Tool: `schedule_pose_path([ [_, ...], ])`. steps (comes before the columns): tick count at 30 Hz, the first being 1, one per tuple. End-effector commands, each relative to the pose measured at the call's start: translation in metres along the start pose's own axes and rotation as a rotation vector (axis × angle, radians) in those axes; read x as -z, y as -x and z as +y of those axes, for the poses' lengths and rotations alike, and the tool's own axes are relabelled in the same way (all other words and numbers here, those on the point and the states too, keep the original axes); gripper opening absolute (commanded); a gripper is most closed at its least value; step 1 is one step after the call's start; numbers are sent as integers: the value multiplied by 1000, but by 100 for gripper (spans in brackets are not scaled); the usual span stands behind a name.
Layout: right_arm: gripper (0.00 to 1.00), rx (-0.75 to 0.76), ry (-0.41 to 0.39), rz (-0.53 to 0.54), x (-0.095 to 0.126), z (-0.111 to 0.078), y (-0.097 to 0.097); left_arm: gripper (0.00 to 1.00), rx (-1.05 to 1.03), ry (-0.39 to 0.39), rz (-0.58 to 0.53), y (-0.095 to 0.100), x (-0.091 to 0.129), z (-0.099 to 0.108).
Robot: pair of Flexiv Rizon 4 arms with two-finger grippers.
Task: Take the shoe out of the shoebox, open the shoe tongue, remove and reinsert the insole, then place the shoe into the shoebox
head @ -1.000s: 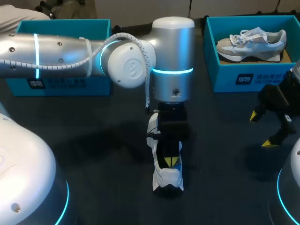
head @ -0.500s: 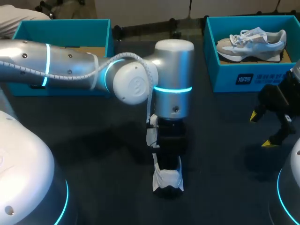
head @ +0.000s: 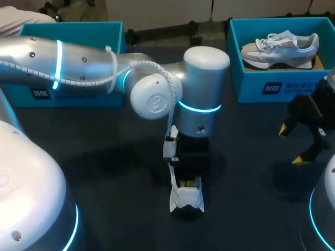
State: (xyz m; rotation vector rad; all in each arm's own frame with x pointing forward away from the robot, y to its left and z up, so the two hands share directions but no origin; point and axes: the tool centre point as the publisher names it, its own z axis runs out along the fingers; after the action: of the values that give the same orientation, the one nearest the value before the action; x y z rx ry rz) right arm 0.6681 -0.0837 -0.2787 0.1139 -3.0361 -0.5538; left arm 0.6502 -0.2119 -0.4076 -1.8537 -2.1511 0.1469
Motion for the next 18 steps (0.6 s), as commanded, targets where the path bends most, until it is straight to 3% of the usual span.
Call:
schedule_pose_path([
  [1,100,0,-3,0,-1,1,0,0,9,32,-1,-8,11,16],
  [4,100,0,-3,0,-1,1,0,0,5,36,-9,-9,19,19],
  [9,100,0,-3,0,-1,1,0,0,-25,11,-22,-13,29,3],
  [11,100,0,-3,0,-1,1,0,0,-53,-14,-26,-13,35,-21],
  [18,100,0,-3,0,-1,1,0,0,-101,-49,3,-4,13,-44],
])
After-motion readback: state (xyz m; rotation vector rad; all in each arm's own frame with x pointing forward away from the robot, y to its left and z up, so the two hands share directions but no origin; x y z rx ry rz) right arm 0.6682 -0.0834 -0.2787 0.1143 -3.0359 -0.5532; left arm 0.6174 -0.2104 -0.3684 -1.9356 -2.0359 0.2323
